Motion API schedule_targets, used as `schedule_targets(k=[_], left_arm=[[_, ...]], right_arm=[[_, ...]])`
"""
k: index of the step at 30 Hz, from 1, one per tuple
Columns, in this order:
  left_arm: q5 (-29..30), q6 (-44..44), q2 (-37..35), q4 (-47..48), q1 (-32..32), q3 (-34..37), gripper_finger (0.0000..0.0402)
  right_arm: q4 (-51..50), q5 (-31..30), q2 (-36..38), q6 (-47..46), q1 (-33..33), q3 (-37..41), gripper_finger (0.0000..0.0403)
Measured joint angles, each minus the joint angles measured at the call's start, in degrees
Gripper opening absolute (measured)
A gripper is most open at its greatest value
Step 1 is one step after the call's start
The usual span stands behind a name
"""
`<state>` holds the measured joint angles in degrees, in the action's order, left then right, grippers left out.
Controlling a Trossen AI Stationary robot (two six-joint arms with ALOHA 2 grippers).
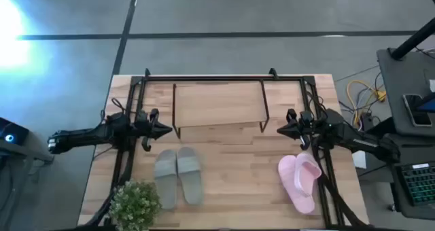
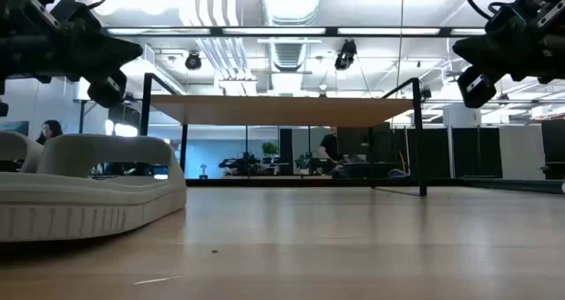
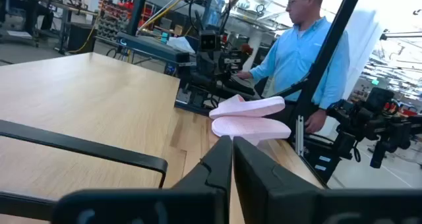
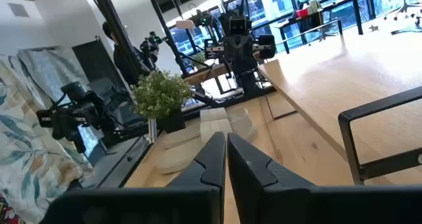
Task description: Pick and place slides into the shelf
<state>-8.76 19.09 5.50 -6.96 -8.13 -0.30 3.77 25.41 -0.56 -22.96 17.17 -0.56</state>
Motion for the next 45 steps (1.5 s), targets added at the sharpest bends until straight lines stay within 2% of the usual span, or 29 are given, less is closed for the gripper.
schedule_targets(k=[45], left_arm=[[0.0,0.0,0.0,0.0,0.01,0.0,0.0001]], right_arm=[[0.56,0.0,0.0,-1.13,-0.02,0.04,0.0011]])
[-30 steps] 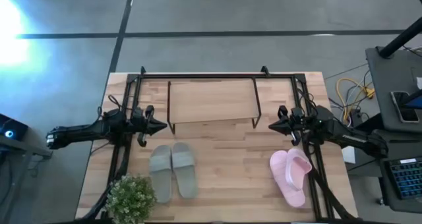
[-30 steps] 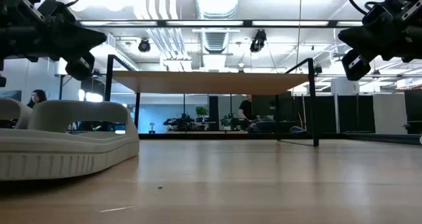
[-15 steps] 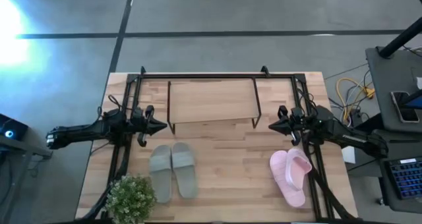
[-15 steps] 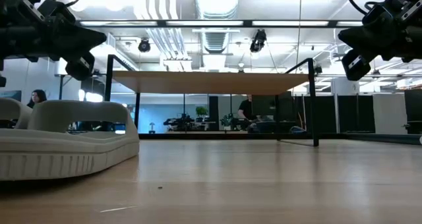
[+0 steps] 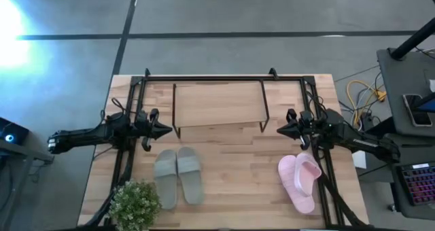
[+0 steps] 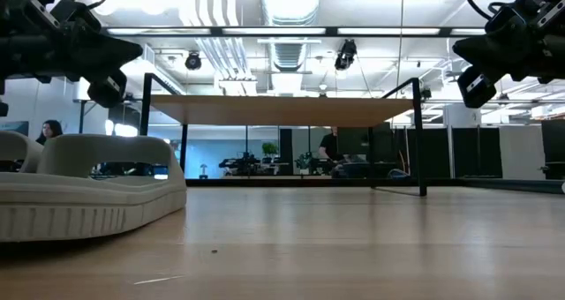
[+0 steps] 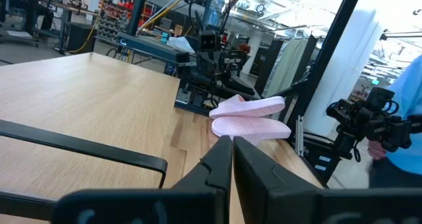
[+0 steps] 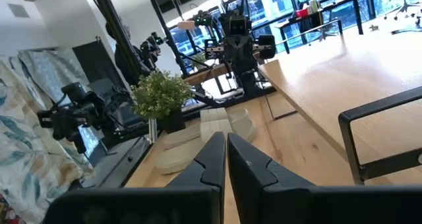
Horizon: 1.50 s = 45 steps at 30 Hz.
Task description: Pick and place slides into the shelf
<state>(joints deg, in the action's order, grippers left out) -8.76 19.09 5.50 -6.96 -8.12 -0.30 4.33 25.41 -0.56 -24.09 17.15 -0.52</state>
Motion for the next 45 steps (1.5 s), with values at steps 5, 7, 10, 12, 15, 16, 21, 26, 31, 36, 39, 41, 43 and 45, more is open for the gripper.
schedule_targets(k=[5,7,10,12,15,16,21,26,31,36,39,41,43,45], left_arm=[[0.01,0.0,0.0,0.01,-0.02,0.0,0.0001],[0.0,0.0,0.0,0.0,-0.01,0.0,0.0001],[-0.01,0.0,0.0,0.0,-0.02,0.0,0.0001],[-0.01,0.0,0.0,0.0,-0.02,0.0,0.0001],[-0.01,0.0,0.0,0.0,0.0,0.0,0.0001],[0.0,0.0,0.0,-0.01,-0.01,0.0,0.0001],[-0.01,0.0,-0.02,0.0,0.0,0.0,0.0001],[0.0,0.0,0.0,-0.02,0.0,0.0,0.0001],[0.01,0.0,0.0,0.0,-0.02,0.0,0.0001],[0.0,0.0,0.0,-0.02,-0.01,0.0,0.0001],[0.01,0.0,0.0,-0.02,0.0,0.0,0.0001],[0.01,0.0,0.0,-0.02,-0.02,0.0,0.0001],[-0.01,0.0,0.0,-0.02,-0.02,0.0,0.0001],[0.01,0.0,0.0,-0.02,-0.01,0.0,0.0001]], right_arm=[[8.23,-3.89,-0.05,-26.08,0.0,0.01,0.0011],[14.97,-4.53,-0.53,-32.38,0.02,0.03,0.0011],[27.78,-1.65,-1.97,-40.95,0.0,0.02,0.0011],[35.69,2.76,-3.55,-46.73,-0.01,-0.07,0.0011],[43.49,12.36,-5.53,-55.83,-0.07,-1.61,0.0011],[45.11,14.89,-5.98,-58.34,-0.28,-2.61,0.0011],[44.39,14.85,-7.87,-58.17,-3.09,-11.28,0.0011],[23.77,10.3,-14.0,-45.13,-4.93,-25.34,0.0011],[-8.45,4.21,-27.15,-32.22,-7.69,-42.48,0.0011],[-30.53,1.32,-41.51,-29.82,-12.71,-55.34,0.0011],[-39.42,0.22,-49.28,-30.38,-17.96,-61.23,0.0011],[-45.21,-1.43,-54.03,-32.87,-22.41,-64.37,0.0011],[-50.76,-2.68,-58.28,-36.13,-26.89,-67.32,0.0011],[-57.14,-4.43,-62.23,-39.74,-31.79,-70.12,0.0011]])
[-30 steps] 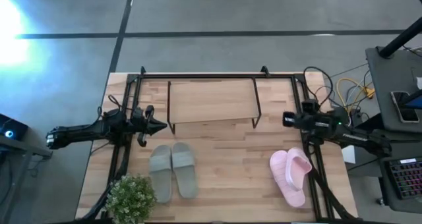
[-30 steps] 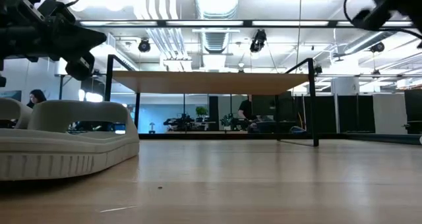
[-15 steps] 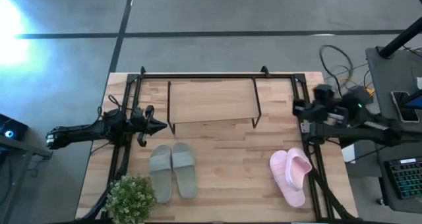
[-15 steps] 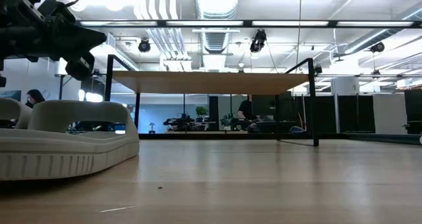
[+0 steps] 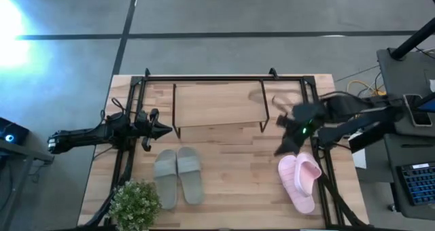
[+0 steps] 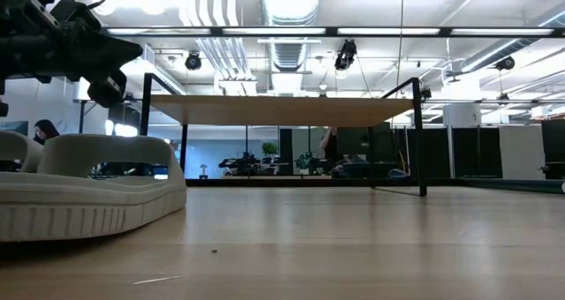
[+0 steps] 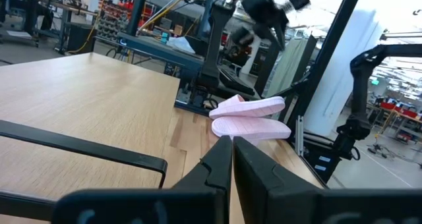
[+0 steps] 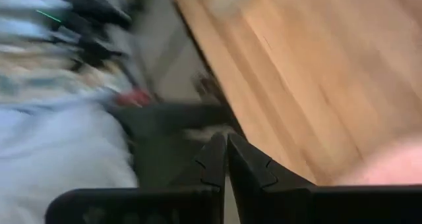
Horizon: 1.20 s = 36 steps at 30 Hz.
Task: Pick and place slides into the shelf
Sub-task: Put the right pink slide on the shelf
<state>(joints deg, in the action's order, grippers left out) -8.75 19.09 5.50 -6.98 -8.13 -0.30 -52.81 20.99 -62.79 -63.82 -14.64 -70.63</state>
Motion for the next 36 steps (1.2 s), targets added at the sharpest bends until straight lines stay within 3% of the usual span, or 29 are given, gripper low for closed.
schedule_targets(k=[3,9,12,18,24,28,31,33,36], left_arm=[[-0.02,0.0,0.0,0.0,-0.01,0.0,0.0001],[-0.02,0.0,0.0,0.0,0.01,0.0,0.0001],[-0.01,0.0,0.0,0.0,-0.01,0.0,0.0001],[-0.01,0.0,0.0,0.0,0.0,0.0,0.0001],[-0.02,0.0,0.0,0.0,0.01,0.0,0.0001],[-0.02,0.0,0.0,0.0,0.01,0.0,0.0001],[-0.02,0.0,0.0,0.0,0.01,0.0,0.0001],[-0.01,0.0,0.0,0.01,0.0,0.0,0.0001],[-0.02,0.0,0.0,0.0,-0.01,0.0,0.0001]], right_arm=[[-8.72,-5.53,-4.79,-6.82,-7.8,-4.2,0.0011],[-27.25,-22.08,-11.49,-26.57,-22.22,-12.09,0.0011],[-34.26,-26.28,-14.15,-37.51,-28.46,-14.46,0.0011],[-37.31,-25.3,-17.68,-48.18,-36.24,-14.69,0.0011],[-37.23,-25.09,-20.98,-52.65,-38.63,-12.88,0.0011],[-34.85,-25.11,-24.04,-51.79,-38.61,-13.38,0.0011],[-32.15,-25.27,-25.92,-45.94,-38.61,-13.89,0.0011],[-33.11,-22.72,-26.95,-41.15,-38.61,-14.09,0.0012],[-37.87,-15.56,-27.64,-41.8,-38.6,-13.64,0.0023]])
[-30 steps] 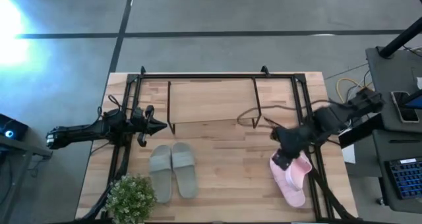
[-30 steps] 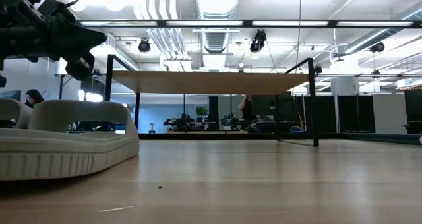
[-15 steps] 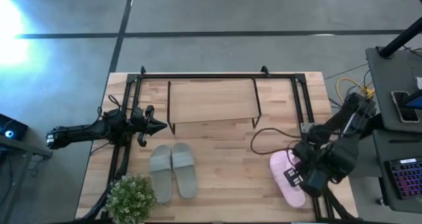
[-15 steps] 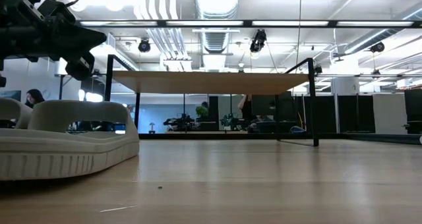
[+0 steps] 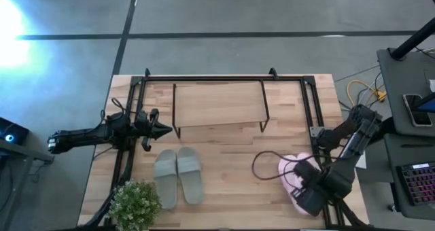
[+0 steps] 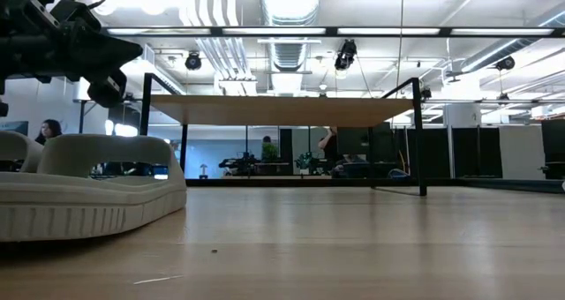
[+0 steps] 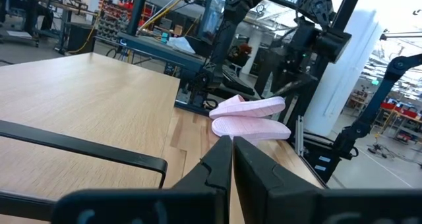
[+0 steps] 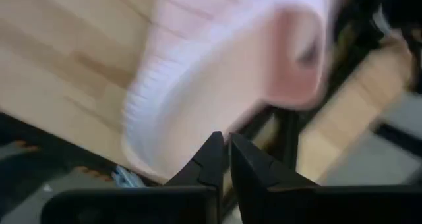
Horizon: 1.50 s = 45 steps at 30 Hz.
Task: Pick and place slides into the shelf
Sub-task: Put the right pink slide on the shelf
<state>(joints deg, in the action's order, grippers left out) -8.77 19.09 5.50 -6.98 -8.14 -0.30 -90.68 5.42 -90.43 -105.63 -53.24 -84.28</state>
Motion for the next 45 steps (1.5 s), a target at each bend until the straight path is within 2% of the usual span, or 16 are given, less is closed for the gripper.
schedule_targets(k=[2,7,11,14,18,26,30,34,40,45], left_arm=[[-0.01,0.0,0.0,0.0,0.02,0.0,0.0001],[-0.01,0.0,0.02,-0.07,0.02,0.0,0.0001],[0.0,0.0,0.04,-0.09,0.02,0.0,0.0001],[-0.01,0.0,0.02,-0.07,0.02,0.0,0.0001],[-0.01,0.0,0.02,-0.07,0.02,0.0,0.0001],[0.01,0.0,0.07,-0.08,0.02,0.0,0.0001],[0.0,0.0,0.09,-0.07,0.02,0.0,0.0001],[-0.01,0.0,-0.02,-0.06,0.02,0.0,0.0001],[0.01,0.0,0.04,-0.12,0.02,0.0,0.0001],[0.0,0.0,0.13,-0.07,0.02,0.0,0.0001]], right_arm=[[1.04,-0.01,0.65,-1.43,-0.57,0.96,0.0038],[0.69,-4.73,2.73,-8.62,-3.93,2.64,0.0097],[0.68,-9.64,3.48,-8.83,-7.4,5.48,0.0138],[0.66,-12.71,3.74,-9.48,-9.85,9.53,0.0157],[0.64,-12.98,3.77,-12.13,-10.63,15.81,0.0172],[2.39,-15.53,5.09,-12.68,-9.0,22.49,0.0178],[-1.66,-13.83,5.53,-12.17,-8.98,25.04,0.0178],[-0.35,-13.86,7.17,-13.12,-8.93,27.48,0.0175],[1.34,-13.81,12.3,-14.4,-6.96,31.92,0.0161],[6.04,-14.08,18.42,-14.4,-5.08,36.22,0.0129]])
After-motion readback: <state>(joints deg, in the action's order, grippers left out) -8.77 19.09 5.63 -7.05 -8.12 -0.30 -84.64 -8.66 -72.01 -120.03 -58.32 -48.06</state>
